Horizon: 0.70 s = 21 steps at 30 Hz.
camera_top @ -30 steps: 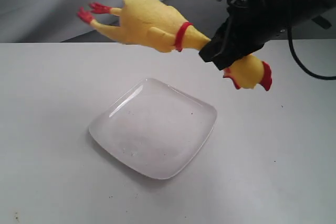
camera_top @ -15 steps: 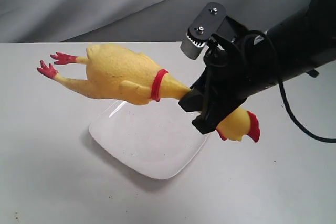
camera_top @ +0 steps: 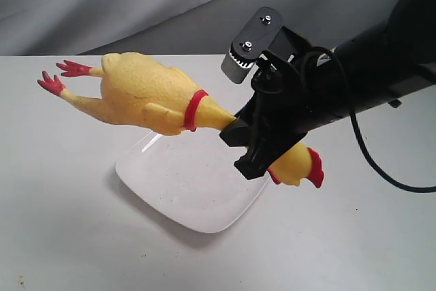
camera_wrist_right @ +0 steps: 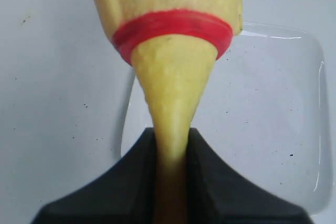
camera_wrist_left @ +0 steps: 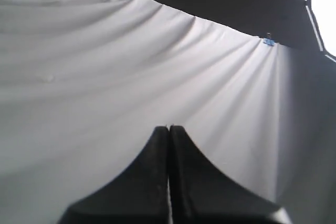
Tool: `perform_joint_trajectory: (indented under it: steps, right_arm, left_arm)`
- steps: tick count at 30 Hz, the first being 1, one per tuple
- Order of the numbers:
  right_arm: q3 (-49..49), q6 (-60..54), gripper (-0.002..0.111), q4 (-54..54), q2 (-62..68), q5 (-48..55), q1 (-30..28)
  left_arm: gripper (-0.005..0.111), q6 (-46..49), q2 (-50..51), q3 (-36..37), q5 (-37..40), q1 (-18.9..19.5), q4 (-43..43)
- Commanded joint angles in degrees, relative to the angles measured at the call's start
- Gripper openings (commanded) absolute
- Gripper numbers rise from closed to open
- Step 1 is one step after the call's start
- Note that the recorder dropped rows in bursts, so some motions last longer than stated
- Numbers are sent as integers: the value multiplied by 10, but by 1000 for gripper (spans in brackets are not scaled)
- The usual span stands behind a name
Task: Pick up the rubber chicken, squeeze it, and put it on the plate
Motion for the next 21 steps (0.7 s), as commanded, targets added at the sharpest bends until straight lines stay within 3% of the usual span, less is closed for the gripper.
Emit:
perform_joint_trajectory:
  steps: [1,4,7,10,14,17,19,21]
  right_arm:
    - [0,-1,0,14,-8,-16,2]
    - [0,-1,0,14,-8,-26,2]
    - [0,-1,0,17,-8,-33,2]
    - [0,-1,0,19,-8,-42,2]
    - [0,-1,0,20,-8,-49,2]
    - [0,-1,0,20,-8,-50,2]
    - [0,-1,0,20,-8,-50,2]
    - [0,-1,0,20,-8,-50,2]
  left_arm:
    - [0,-159,-2,3,-3,1,93]
    - [0,-248,-2,3,3,1,174]
    - [3,-384,5,3,64,1,290]
    - [7,-450,29,3,95,1,393]
    - [7,-471,54,3,35,1,413]
    - [8,-561,69,3,18,1,414]
    - [13,-627,83,3,15,1,436]
    - [28,-695,107,3,-3,1,467]
